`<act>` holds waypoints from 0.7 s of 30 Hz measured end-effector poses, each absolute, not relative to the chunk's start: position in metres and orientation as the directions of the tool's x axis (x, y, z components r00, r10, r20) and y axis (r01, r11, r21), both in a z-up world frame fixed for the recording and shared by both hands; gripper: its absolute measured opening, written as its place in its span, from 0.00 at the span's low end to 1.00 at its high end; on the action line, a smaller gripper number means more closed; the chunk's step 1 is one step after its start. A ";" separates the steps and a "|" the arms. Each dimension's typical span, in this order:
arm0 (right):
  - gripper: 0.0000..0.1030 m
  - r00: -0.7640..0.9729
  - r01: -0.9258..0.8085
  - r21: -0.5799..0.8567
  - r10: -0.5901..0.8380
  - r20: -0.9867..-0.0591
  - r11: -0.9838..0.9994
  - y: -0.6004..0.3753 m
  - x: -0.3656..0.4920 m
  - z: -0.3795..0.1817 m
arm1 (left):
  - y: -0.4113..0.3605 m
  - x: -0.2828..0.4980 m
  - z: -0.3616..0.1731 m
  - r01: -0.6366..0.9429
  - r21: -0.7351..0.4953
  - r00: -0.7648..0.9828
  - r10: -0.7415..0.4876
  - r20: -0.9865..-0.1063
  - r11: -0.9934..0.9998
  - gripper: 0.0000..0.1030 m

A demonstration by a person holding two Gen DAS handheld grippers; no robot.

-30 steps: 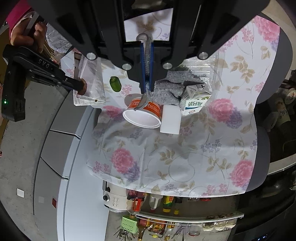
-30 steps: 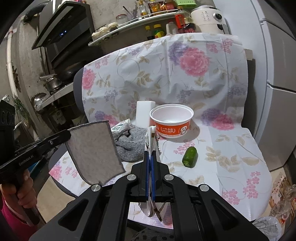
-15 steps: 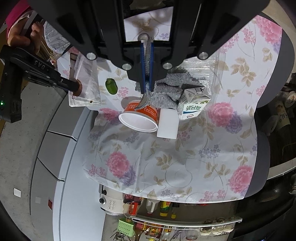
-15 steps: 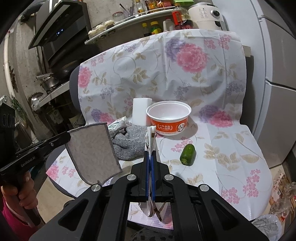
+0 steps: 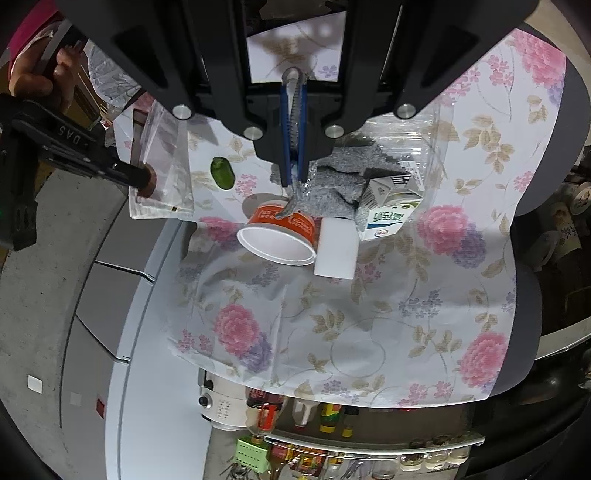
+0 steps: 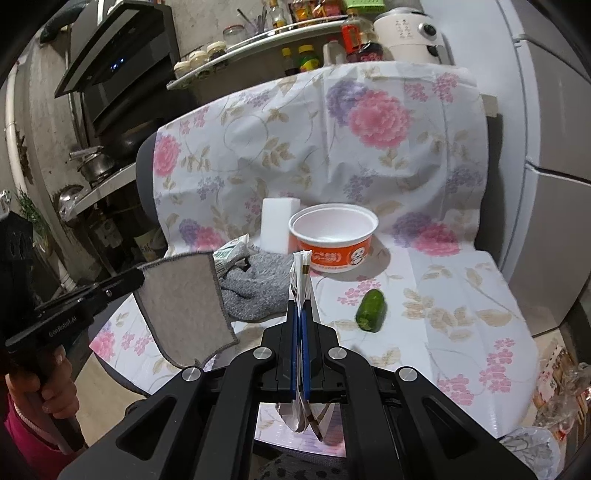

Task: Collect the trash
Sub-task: 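Carry the wrapper and grey cloth to the bin and open both grippers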

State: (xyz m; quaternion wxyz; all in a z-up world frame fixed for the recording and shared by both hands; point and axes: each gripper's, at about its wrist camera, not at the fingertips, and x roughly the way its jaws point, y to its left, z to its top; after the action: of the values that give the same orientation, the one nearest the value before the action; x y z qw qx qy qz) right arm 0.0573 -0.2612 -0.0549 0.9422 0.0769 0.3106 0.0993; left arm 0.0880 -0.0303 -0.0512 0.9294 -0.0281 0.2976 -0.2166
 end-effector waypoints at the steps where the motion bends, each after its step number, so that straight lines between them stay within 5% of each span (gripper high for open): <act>1: 0.02 0.791 -0.134 0.206 0.230 -0.567 0.969 -0.264 0.055 -0.053 | -0.033 0.088 -0.051 0.393 -0.182 0.726 -0.426 -0.540 0.901 0.02; 21: 0.02 0.800 0.299 0.181 -0.143 -0.583 0.937 -0.432 -0.081 -0.058 | -0.219 0.025 -0.055 0.799 -0.220 0.403 -0.769 -0.496 0.560 0.02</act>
State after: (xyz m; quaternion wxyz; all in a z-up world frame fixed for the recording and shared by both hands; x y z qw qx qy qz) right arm -0.0806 -0.4318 -0.0581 0.9393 0.1330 0.2937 -0.1175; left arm 0.0246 -0.2186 -0.0548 0.8371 0.0261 0.2816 -0.4682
